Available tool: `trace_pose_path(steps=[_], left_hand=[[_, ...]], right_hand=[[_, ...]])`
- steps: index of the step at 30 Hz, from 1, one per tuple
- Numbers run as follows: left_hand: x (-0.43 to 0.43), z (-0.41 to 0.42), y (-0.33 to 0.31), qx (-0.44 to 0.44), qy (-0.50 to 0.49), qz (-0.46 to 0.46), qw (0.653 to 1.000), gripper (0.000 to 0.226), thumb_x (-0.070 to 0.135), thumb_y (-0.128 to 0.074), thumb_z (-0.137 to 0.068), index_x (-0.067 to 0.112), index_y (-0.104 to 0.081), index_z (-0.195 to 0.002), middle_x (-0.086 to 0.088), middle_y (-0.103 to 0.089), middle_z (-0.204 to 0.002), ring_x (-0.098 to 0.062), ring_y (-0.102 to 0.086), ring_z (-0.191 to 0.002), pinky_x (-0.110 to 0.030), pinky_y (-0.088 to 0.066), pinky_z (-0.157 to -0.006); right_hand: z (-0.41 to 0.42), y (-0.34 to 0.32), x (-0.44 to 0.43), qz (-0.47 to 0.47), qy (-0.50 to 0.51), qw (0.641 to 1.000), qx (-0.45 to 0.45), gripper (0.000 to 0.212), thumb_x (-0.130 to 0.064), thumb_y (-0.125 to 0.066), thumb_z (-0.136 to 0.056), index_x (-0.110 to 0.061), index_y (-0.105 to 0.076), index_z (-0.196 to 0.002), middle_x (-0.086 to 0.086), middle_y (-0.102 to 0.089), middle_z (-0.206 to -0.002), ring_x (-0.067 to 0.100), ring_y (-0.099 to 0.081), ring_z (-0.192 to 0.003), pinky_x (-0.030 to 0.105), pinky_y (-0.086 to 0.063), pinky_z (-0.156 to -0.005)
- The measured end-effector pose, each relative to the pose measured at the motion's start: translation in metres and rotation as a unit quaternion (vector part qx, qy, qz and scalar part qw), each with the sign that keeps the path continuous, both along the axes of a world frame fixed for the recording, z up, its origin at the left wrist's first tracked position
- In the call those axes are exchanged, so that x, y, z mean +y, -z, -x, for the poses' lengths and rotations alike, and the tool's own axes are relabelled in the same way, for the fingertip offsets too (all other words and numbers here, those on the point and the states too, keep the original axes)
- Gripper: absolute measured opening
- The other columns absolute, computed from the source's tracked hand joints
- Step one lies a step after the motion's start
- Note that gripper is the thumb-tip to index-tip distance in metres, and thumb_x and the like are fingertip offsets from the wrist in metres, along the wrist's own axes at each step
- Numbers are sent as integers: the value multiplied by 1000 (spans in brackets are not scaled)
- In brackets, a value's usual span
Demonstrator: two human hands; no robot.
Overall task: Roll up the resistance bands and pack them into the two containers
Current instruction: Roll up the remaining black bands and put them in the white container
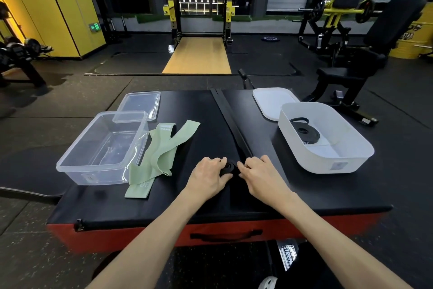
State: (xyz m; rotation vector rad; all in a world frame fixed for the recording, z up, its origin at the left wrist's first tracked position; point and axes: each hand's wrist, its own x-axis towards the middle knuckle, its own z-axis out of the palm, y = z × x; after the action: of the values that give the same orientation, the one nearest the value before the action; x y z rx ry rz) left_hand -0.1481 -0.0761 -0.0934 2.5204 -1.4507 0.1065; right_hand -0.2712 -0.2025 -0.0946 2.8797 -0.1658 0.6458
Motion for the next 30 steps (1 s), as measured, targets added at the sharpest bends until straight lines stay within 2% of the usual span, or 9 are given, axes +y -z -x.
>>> trace_pose_path(steps=[7,9,11,13,14,18,25,28,30], left_hand=[[1,6,-3,7,-21,-9,1000,57,44,-47,-96,15,-36,-144,-1,-59,-123,-23,-48,-112,-28,-37,-96],[-1,8,-5,15,-39,-20,999,53,44,-49,-95,13,-44,-138,-4,-61,-118,-25,-50,-110,-30,-40,-92],[-4,12,-8,12,-64,-20,998,43,44,-51,-93,10,-55,-120,-7,-64,-107,-24,-55,-105,-29,-43,-85],[-6,17,-10,-9,-77,-25,997,35,43,-51,-93,10,-57,-103,-7,-65,-100,-22,-58,-98,-27,-43,-78],[-7,19,-10,-24,-76,-27,996,34,43,-51,-94,10,-56,-102,-7,-65,-99,-22,-58,-96,-26,-43,-77],[-3,23,-9,-52,-66,-26,996,40,42,-50,-95,10,-51,-119,-6,-64,-105,-21,-55,-100,-27,-42,-82],[5,15,-7,-25,4,-35,999,64,50,-46,-95,7,-35,-140,-6,-55,-125,-25,-50,-109,-29,-38,-93],[10,-9,-18,24,98,-74,992,77,47,-53,-93,9,-18,-150,-6,-44,-140,-29,-44,-123,-34,-33,-105],[5,-25,-29,40,162,-107,980,81,39,-61,-90,11,-15,-151,-4,-34,-149,-29,-40,-128,-36,-31,-108]], right_hand=[[-6,6,19,7,50,999,-5,24,-13,-82,-63,-8,-69,-82,1,-50,-60,19,-48,-52,30,-37,-53],[-8,9,19,-1,58,998,-12,32,-12,-83,-60,-5,-70,-88,2,-51,-61,19,-48,-52,29,-37,-52],[-7,12,19,-8,57,998,-16,47,-10,-82,-58,-1,-69,-102,4,-53,-68,19,-50,-57,29,-38,-52],[-2,16,17,-15,48,999,-19,59,-7,-80,-57,2,-64,-113,6,-54,-75,20,-51,-63,29,-40,-54],[1,18,17,-18,42,999,-20,62,-6,-78,-57,2,-62,-117,7,-54,-79,20,-51,-65,29,-40,-55],[4,20,17,-41,19,999,-25,61,-5,-74,-66,-2,-58,-125,6,-54,-83,20,-50,-69,28,-39,-56],[-2,16,13,-91,4,995,-38,50,-2,-78,-68,-5,-65,-117,2,-55,-75,20,-52,-63,30,-41,-51],[-2,19,14,-80,20,996,-44,50,-6,-79,-69,-9,-66,-117,-2,-54,-75,18,-53,-64,31,-40,-59],[0,20,14,-76,24,996,-48,52,-4,-76,-68,-11,-65,-118,-3,-54,-77,17,-55,-67,35,-43,-73]])
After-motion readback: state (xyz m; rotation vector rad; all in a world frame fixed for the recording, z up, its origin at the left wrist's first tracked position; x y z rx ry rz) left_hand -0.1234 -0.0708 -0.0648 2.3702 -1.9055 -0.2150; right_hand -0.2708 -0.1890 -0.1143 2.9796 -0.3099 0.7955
